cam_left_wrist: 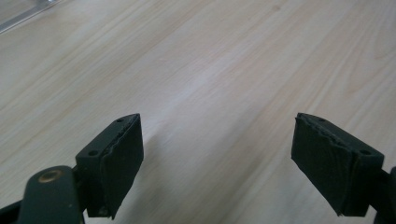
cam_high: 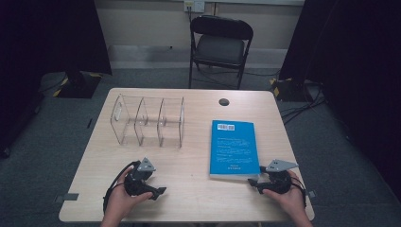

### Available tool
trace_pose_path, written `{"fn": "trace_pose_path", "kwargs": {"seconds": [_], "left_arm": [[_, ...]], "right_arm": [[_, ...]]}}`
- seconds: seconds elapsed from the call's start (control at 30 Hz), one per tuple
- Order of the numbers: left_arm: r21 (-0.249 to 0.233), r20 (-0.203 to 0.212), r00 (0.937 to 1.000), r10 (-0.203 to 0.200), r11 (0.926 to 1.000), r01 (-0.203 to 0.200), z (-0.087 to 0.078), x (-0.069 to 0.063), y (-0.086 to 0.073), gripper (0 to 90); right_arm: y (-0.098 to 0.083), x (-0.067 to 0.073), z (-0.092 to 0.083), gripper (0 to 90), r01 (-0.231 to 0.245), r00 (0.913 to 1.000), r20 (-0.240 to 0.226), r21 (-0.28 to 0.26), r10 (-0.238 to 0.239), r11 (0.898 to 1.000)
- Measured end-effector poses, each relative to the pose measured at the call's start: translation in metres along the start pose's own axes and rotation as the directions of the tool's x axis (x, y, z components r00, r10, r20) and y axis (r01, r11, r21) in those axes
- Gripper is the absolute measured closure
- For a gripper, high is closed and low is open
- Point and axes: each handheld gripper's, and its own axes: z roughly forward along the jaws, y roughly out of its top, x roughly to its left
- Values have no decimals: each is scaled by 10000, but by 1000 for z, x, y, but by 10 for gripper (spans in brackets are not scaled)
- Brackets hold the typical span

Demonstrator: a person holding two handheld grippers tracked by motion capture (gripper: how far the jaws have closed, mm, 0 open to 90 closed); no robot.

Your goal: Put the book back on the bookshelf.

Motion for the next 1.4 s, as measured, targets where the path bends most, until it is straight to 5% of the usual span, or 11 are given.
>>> {"fn": "trace_pose_path", "kwargs": {"seconds": [0.33, 0.8, 1.2, 1.23, 1.4], "left_arm": [[339, 668, 9967, 468, 9982, -492, 13, -20, 15, 167], [513, 975, 9906, 962, 9935, -1016, 28, -39, 36, 168], [468, 1275, 9783, 1634, 9843, -1704, 38, -53, 72, 167], [522, 1347, 9726, 1897, 9788, -1982, 40, -56, 79, 168], [448, 1426, 9663, 2144, 9739, -2227, 45, -62, 91, 167]], "right_arm": [[2, 4, 1, 320, -121, 9999, 117, 122, 120, 9999], [5, 4, 0, 328, -214, 9997, 118, 241, 211, 9995], [9, 6, -2, 336, -46, 9997, 254, 406, 36, 9992], [10, 6, -2, 338, -82, 9997, 213, 362, 74, 9993], [10, 5, -3, 341, -195, 9996, 195, 346, 189, 9992]]}}
